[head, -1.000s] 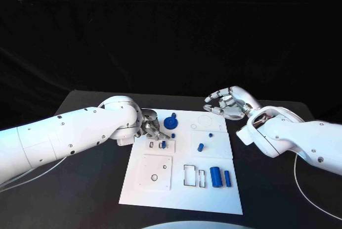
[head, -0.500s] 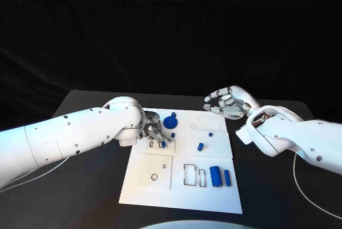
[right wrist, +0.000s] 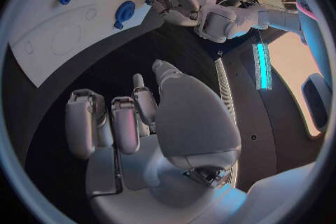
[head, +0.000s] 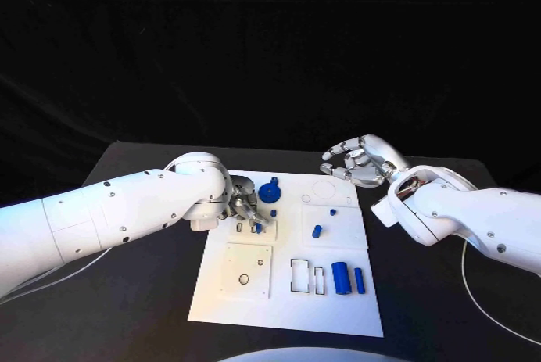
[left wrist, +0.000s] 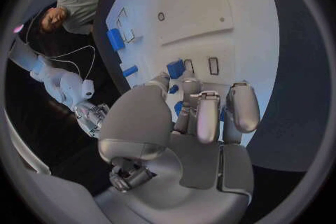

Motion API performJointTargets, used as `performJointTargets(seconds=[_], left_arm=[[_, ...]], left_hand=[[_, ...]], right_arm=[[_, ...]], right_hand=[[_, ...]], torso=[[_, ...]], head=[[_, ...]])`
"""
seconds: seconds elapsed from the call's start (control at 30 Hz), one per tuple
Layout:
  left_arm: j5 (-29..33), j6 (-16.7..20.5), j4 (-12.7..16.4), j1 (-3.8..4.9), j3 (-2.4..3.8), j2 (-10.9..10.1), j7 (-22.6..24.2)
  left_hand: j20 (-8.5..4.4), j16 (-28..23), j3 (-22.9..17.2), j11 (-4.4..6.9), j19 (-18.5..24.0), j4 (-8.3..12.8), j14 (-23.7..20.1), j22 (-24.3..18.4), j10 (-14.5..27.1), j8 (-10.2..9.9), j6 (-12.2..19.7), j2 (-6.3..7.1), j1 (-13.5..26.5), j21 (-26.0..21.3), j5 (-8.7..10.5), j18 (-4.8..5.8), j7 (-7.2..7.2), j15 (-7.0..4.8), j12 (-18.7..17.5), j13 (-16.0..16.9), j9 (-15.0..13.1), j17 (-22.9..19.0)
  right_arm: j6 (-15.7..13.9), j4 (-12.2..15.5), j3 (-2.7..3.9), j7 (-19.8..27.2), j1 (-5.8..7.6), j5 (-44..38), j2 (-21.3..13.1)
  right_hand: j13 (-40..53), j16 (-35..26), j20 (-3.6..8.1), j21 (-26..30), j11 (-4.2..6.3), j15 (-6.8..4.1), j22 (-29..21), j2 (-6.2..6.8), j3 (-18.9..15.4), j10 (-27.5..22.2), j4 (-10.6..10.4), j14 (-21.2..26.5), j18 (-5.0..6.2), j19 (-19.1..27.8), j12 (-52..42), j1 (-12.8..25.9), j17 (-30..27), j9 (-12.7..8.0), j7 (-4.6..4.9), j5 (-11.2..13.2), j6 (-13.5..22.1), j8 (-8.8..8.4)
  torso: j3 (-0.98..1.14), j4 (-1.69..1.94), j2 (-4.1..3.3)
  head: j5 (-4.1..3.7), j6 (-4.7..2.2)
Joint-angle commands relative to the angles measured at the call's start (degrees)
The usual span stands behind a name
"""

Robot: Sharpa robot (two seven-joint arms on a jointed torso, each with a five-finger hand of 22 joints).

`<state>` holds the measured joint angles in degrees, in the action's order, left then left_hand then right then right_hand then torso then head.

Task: Assemble the parts on the task board

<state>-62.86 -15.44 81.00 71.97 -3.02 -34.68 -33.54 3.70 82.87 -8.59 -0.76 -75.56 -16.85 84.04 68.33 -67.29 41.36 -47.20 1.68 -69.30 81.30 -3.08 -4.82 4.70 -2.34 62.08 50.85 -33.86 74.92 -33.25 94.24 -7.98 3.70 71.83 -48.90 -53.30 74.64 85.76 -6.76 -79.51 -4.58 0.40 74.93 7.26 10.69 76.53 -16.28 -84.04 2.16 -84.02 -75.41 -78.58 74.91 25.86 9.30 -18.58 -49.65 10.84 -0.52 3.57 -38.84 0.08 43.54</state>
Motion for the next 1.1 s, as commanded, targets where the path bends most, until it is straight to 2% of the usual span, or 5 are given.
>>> performJointTargets(seconds=[0.03, 0.2, 0.47, 0.6, 1.1], left_arm=[[0.72, -1.16, -0.1, 0.07, 0.0, 0.26, 0.62], [1.15, -1.56, -0.16, 0.07, -0.01, 0.35, 0.79], [3.69, -1.17, -0.28, 0.07, 0.0, 0.22, 0.81], [5.54, -0.48, -0.29, 0.07, 0.03, 0.07, 0.76], [8.48, 5.63, 0.89, 0.02, 0.47, -2.25, 0.91]], left_hand=[[-0.01, -0.25, -1.83, 0.09, -0.35, -0.02, 2.15, 0.08, 0.5, 0.02, 0.53, 0.2, -1.25, 0.25, -0.05, 0.31, 0.07, -0.34, -0.01, -0.21, -0.17, 3.57], [-0.04, -0.25, -7.84, 0.22, -0.31, -0.03, 2.15, 0.28, 0.6, -0.34, 0.44, 1.65, -3.01, 0.33, -0.12, 0.32, 0.02, -0.4, -0.11, -0.28, -0.5, 3.57], [-0.57, 0.38, -26.98, 1.03, -0.74, 0.64, 2.64, 1.13, -1.06, 0.92, -0.23, 6.68, -7.34, 0.67, -0.03, 0.46, -0.88, -1.13, -0.03, 0.25, -3.12, 4.48], [-0.87, 0.84, -37.02, 1.22, -1.55, 2.88, 3.01, 2.38, -2.85, 2.76, 0.14, 8.73, -6.62, 1.19, -0.01, 0.7, -1.08, -1.33, 0.41, 1.26, -6.72, 5.16], [-1.19, 1.32, -42.99, 1.64, -3.3, 5.98, 3.38, 4.95, -5.0, 4.07, -0.22, 10.42, -3.63, 2.31, -0.06, 1.2, -1.45, -1.76, 2.31, 3.76, -10.21, 5.9]], right_arm=[[0.41, -0.06, 0.01, 0.07, -0.01, -0.44, 0.13], [0.34, -0.14, 0.01, 0.08, -0.01, -0.43, 0.19], [0.23, -0.17, 0.01, 0.21, -0.01, -0.39, 0.21], [0.1, -0.18, 0.01, 0.35, -0.02, -0.3, 0.23], [-0.23, -0.32, 0.01, 0.87, -0.09, 0.13, 0.17]], right_hand=[[0.08, -0.29, 0.58, 0.28, 0.11, -0.23, 8.66, 0.15, 0.53, -0.15, -0.02, -3.09, 0.51, -0.16, 0.16, -0.29, 2.89, 0.11, 0.06, -0.69, -0.17, 0.3], [0.02, -0.31, 0.6, 0.33, 0.12, -0.25, 8.63, 0.22, 0.61, -0.2, -0.02, -3.1, 0.52, -0.16, 0.21, -0.3, 2.88, 0.13, 0.06, -1.05, -0.14, 0.33], [0.04, -0.32, 0.6, 0.36, 0.12, -0.25, 8.61, 0.24, 0.65, -0.17, -0.02, -3.1, 0.52, -0.15, 0.18, -0.29, 2.88, 0.14, 0.06, -1.19, -0.14, 0.35], [0.04, -0.32, 0.6, 0.36, 0.12, -0.25, 8.61, 0.24, 0.65, -0.17, -0.02, -3.1, 0.52, -0.15, 0.18, -0.29, 2.88, 0.14, 0.06, -1.19, -0.14, 0.35], [-0.02, -0.37, 0.61, 0.5, 0.12, -0.25, 8.54, 0.27, 0.7, -0.21, -0.06, -3.08, 0.55, -0.09, 0.23, -0.24, 2.78, 0.16, 0.06, -1.42, -0.15, 0.4]], torso=[[-0.01, 0.03, 0.01], [-0.05, -0.01, 0.03], [-0.03, -0.05, 0.0], [0.0, -0.01, -0.01], [0.03, 0.12, 0.07]], head=[[-0.04, 0.06], [0.03, 0.23], [-0.11, 0.31], [-0.17, 0.37], [-0.12, 0.27]])
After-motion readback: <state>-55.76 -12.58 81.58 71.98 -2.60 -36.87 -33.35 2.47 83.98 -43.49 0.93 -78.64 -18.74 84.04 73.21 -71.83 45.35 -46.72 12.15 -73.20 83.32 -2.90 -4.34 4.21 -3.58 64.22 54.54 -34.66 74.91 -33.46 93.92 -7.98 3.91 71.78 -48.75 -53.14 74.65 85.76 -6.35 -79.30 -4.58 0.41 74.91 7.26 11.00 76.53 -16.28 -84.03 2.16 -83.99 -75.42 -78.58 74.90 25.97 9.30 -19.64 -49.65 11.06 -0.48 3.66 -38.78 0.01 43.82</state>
